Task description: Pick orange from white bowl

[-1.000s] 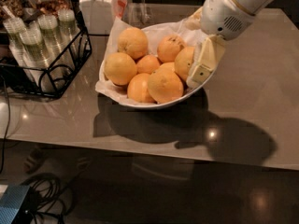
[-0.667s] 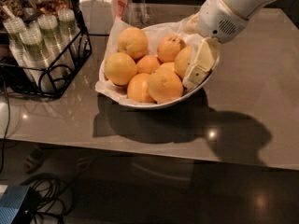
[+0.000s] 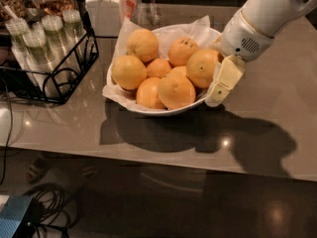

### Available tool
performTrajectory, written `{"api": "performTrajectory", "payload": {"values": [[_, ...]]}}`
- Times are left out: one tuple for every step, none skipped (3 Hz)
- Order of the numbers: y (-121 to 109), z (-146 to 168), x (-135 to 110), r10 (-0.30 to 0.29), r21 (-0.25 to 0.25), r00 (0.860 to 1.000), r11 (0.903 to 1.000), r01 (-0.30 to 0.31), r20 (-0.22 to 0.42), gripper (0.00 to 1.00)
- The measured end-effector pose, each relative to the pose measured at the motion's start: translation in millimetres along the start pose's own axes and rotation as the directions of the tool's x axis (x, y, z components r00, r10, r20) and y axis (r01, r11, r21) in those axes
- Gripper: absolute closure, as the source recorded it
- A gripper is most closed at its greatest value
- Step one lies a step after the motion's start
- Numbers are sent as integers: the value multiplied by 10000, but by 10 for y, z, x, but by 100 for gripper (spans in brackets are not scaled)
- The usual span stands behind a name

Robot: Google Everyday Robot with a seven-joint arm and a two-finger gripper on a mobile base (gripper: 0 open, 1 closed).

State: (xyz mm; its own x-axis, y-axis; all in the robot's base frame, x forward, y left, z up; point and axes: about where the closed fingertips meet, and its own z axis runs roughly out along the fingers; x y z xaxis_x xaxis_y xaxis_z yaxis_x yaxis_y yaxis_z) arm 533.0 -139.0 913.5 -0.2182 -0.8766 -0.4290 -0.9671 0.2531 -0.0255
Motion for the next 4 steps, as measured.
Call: {"api": "performTrajectory", "payload": {"values": [[1,23,-49,0,0,10000,10000,0,0,19],[1,23,-49,0,0,10000,10000,0,0,42],[1,23,-49,0,0,10000,10000,0,0,66],[0,23,-52,-4,2,10000,10000,4,6,89]]}}
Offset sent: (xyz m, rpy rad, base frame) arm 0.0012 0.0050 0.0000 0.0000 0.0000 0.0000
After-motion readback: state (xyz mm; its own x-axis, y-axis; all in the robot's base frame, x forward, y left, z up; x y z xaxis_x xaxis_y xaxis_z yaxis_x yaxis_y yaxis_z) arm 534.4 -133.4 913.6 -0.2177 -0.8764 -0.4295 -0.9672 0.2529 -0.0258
